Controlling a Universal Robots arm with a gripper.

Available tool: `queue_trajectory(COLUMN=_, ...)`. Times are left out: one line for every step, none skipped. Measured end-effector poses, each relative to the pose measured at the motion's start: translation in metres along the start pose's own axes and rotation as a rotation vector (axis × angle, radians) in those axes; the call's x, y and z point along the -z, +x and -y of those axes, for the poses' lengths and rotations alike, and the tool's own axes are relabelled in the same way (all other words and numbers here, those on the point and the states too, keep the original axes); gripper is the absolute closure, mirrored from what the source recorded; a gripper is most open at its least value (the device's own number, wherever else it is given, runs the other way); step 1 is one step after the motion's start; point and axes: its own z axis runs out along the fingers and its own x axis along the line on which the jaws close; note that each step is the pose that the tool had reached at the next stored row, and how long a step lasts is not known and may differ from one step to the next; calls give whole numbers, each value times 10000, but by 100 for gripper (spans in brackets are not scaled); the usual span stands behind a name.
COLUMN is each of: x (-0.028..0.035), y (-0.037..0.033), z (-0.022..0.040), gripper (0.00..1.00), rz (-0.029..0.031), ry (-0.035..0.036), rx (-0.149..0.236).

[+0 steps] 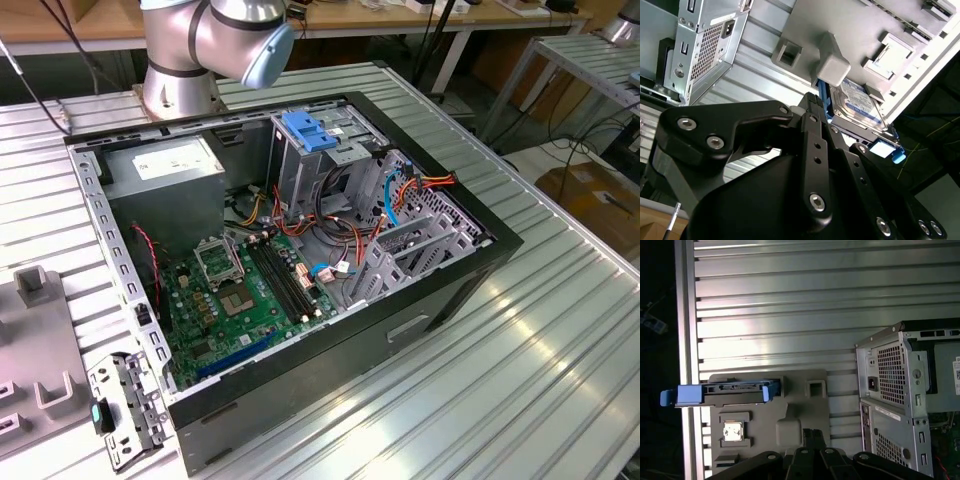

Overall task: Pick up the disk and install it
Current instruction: 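Reach for the disk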

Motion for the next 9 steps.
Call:
queue_trajectory(x=0, y=11, z=1, gripper=89, rz=0, ry=0, rx=1)
queue_trajectory(x=1, y=28, z=2, gripper=89, rz=0, ry=0, rx=1)
queue_trajectory(x=1, y=49, z=4, gripper=89, rz=1, ry=-1, rx=1)
queue_trajectory(x=1, y=59, z=5, gripper=89, rz=0, ry=0, rx=0)
queue_trajectory(x=1, y=73, z=6, gripper=89, rz=0, ry=0, rx=1)
queue_trajectory(x=2, y=87, z=7, gripper=89, rz=0, ry=0, rx=1)
queue_trajectory(x=2, y=100, z=8, gripper=89, rz=0, ry=0, rx=1)
queue_trajectory(x=3, y=115, z=9, gripper=89, rz=0, ry=0, rx=0)
queue_trajectory(x=3, y=126, z=10, gripper=89, rz=0, ry=0, rx=0)
